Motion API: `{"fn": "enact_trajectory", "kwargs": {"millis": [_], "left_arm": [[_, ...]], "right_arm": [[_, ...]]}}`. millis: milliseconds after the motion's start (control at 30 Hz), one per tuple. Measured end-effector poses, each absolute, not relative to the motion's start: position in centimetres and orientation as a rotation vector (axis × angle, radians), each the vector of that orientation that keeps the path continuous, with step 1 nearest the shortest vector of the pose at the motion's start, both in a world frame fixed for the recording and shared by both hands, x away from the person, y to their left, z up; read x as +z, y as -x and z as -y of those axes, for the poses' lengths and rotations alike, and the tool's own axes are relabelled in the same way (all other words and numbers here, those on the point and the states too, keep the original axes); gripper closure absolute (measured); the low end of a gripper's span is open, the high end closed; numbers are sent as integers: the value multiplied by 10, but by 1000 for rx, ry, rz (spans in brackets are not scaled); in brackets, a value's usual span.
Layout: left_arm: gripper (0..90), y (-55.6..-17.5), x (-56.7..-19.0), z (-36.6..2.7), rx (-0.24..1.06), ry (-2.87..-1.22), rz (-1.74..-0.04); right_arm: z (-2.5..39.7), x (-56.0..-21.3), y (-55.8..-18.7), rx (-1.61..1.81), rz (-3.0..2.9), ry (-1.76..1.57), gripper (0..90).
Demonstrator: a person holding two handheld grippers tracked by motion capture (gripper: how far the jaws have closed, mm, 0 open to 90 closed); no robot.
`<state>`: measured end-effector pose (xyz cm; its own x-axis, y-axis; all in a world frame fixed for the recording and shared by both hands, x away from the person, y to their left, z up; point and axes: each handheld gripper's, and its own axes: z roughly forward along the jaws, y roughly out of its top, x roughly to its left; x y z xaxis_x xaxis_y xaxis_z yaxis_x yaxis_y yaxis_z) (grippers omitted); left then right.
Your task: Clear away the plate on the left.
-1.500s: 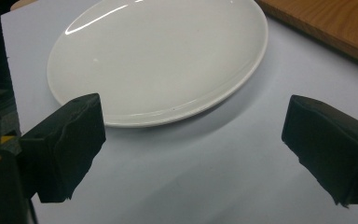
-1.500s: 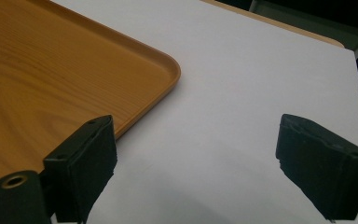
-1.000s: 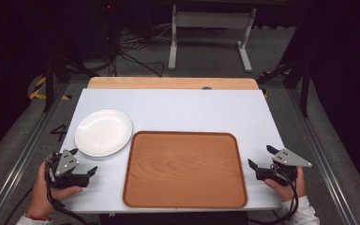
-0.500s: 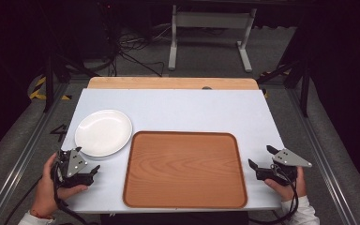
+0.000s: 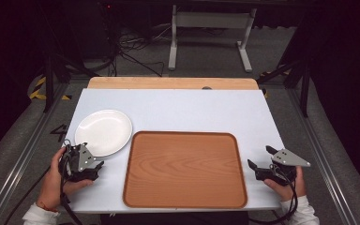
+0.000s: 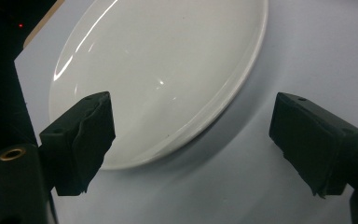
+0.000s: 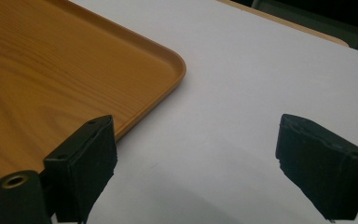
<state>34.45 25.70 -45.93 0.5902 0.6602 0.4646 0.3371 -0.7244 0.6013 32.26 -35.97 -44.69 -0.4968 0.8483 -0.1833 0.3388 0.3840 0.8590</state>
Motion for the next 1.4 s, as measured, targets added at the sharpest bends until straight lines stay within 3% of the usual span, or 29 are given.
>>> {"fn": "enact_trajectory", "kwargs": {"millis": [500, 767, 933, 1033, 1133, 1200, 1333, 1400], "left_arm": [[161, -362, -460, -241, 1037, -2451, -718], [198, -360, -459, -228, 1171, -2560, -615], [277, -358, -459, -221, 1238, -2631, -529], [471, -356, -461, -219, 1179, -2666, -490], [545, -355, -463, -218, 1185, -2684, -446], [669, -354, -464, -215, 1181, -2711, -405], [787, -354, -466, -214, 1182, -2734, -346], [791, -354, -466, -214, 1169, -2742, -344]], "right_arm": [[359, -449, -324, 1041, -2030, -1019, 130], [358, -450, -324, 1038, -2038, -1019, 130], [358, -451, -324, 1035, -2044, -1021, 131], [357, -451, -324, 1034, -2049, -1020, 130], [357, -452, -325, 1035, -2052, -1020, 134], [357, -452, -325, 1031, -2057, -1016, 134], [358, -452, -325, 1051, -2051, -1027, 132], [359, -451, -325, 1061, -2042, -1041, 132]]}}
